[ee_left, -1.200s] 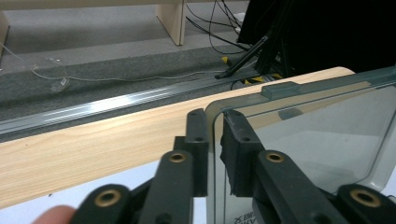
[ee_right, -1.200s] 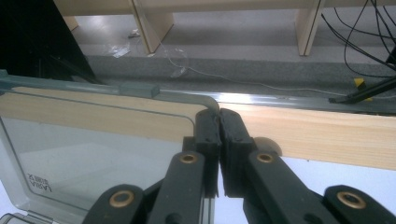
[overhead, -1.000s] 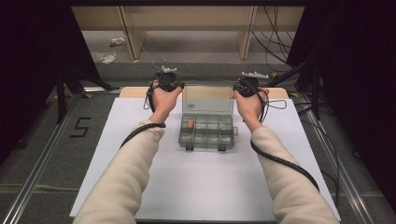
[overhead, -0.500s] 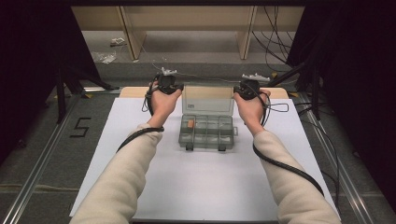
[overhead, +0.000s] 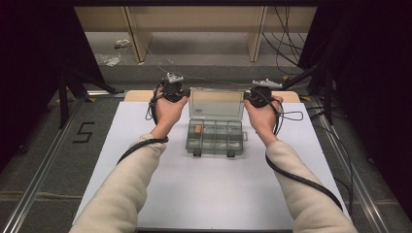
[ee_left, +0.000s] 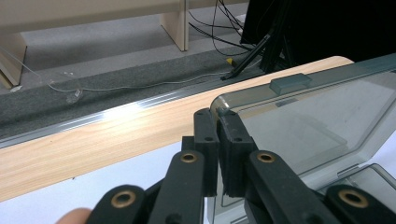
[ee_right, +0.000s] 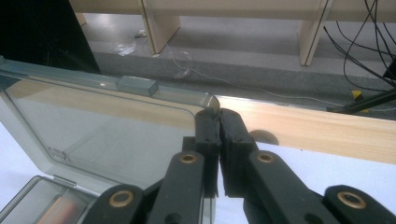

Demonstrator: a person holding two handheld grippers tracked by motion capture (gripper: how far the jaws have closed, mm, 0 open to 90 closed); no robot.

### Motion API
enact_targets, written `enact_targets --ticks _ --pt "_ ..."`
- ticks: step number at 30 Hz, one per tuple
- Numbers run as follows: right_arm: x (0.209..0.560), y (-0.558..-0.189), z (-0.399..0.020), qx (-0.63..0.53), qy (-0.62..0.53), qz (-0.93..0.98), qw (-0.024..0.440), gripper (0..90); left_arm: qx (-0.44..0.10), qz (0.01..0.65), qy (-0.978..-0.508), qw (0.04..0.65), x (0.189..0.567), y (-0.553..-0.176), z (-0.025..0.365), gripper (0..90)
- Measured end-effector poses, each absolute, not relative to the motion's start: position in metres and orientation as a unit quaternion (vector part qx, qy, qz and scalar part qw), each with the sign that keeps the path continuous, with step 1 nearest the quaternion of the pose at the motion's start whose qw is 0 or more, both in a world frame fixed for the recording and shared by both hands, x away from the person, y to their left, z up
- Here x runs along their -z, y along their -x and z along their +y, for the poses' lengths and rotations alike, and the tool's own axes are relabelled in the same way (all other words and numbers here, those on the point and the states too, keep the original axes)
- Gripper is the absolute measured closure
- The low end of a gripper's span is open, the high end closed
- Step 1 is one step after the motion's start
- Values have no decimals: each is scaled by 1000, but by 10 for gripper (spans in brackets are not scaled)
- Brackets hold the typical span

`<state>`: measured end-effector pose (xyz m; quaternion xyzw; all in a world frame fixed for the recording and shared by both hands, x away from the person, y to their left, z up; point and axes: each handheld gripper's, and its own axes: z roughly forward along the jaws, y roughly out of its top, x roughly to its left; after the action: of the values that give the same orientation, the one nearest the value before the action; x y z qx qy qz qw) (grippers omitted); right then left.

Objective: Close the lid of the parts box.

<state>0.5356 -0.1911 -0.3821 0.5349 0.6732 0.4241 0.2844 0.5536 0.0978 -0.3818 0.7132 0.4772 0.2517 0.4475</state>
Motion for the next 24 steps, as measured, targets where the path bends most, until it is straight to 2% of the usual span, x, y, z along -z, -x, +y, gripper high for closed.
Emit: enact_targets --ticks 24 --pt "383 -509 -192 -426 -518 682 292 874 -269 449 -723 451 385 -528 101 863"
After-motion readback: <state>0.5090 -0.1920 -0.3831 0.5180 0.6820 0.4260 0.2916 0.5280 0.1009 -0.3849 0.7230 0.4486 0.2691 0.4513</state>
